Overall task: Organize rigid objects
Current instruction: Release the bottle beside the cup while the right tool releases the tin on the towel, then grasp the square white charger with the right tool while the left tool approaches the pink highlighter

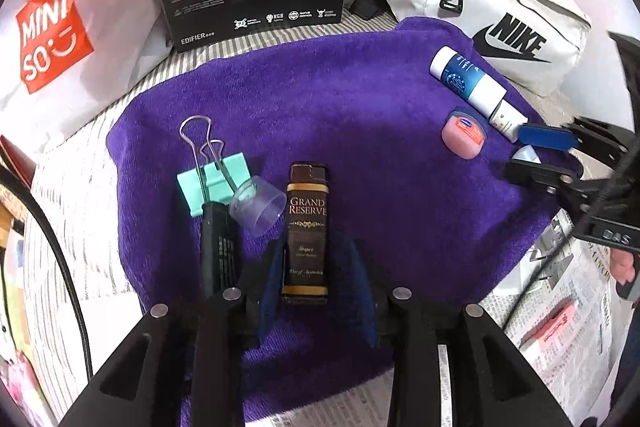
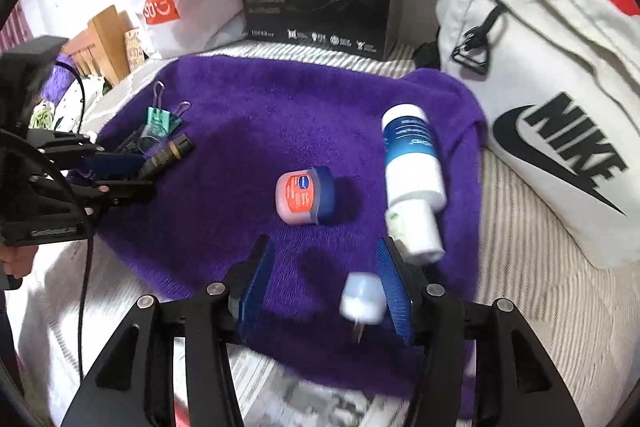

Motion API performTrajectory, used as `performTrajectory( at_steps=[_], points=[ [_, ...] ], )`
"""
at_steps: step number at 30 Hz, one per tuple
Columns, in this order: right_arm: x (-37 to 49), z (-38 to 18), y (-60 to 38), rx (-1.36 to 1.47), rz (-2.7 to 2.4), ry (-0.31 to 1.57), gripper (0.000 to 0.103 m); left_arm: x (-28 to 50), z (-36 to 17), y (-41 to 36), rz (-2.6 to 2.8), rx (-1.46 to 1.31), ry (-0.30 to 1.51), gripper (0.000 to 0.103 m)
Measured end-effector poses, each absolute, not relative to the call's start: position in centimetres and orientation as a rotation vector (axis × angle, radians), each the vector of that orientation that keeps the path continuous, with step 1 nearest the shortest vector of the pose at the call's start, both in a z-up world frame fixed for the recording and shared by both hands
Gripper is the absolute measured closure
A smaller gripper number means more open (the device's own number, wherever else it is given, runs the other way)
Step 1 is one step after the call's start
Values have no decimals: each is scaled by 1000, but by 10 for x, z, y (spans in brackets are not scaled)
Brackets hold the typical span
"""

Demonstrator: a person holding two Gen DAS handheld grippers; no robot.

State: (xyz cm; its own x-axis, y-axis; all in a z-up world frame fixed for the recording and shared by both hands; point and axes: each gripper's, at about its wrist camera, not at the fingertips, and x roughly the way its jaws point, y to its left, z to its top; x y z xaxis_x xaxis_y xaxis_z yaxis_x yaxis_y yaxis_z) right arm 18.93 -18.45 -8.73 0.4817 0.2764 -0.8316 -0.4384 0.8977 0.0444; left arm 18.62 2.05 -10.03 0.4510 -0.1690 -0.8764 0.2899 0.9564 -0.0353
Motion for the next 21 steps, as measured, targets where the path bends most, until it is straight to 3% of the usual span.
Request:
performTrajectory(
  at_steps=[11,21],
  points=[
    [125,-65,-205,-116,446,926,55,139,-73,24,-254,115,991,71],
    [93,-86,-178,-141,533,948,56,86,-60,33,-255,72,940,71]
  ],
)
